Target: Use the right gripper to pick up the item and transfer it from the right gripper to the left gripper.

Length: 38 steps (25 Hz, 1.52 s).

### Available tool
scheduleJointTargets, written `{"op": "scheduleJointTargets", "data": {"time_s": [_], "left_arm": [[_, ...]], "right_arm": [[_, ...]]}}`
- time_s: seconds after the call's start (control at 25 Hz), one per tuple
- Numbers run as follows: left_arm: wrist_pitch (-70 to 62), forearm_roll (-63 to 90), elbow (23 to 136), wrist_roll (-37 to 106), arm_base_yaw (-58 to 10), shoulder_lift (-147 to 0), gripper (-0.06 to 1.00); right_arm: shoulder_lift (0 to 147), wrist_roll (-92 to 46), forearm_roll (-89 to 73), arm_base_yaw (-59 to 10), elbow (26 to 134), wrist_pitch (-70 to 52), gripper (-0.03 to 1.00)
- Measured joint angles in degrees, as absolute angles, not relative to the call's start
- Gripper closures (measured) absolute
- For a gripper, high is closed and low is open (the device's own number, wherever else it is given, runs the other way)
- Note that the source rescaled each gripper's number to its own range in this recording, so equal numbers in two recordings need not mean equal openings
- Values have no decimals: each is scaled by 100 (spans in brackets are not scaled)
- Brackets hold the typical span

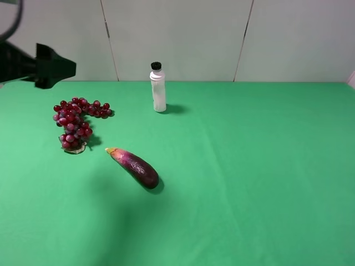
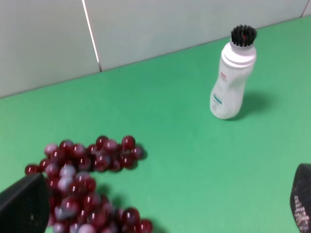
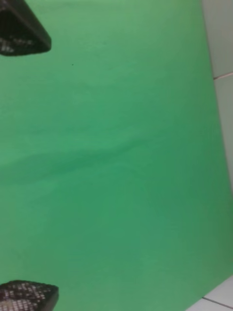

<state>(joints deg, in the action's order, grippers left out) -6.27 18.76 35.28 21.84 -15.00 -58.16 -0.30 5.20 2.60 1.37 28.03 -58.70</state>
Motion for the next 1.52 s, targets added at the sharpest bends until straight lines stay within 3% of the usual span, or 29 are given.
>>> {"op": "scheduleJointTargets", "data": {"time_s": [0.56,1.2,1.52], "left_arm": [[-2690,0,2740,174,-1500,-3244,-6],[-4570,-218,2734,97,-1500,-1009,-6],[-5351,-212,3187,141,-1500,-899,-6]], "right_arm": [[-30,520,260,137,2803,-5870,-3],[-30,520,260,137,2803,-5870,-3],[-30,520,260,137,2803,-5870,-3]]}}
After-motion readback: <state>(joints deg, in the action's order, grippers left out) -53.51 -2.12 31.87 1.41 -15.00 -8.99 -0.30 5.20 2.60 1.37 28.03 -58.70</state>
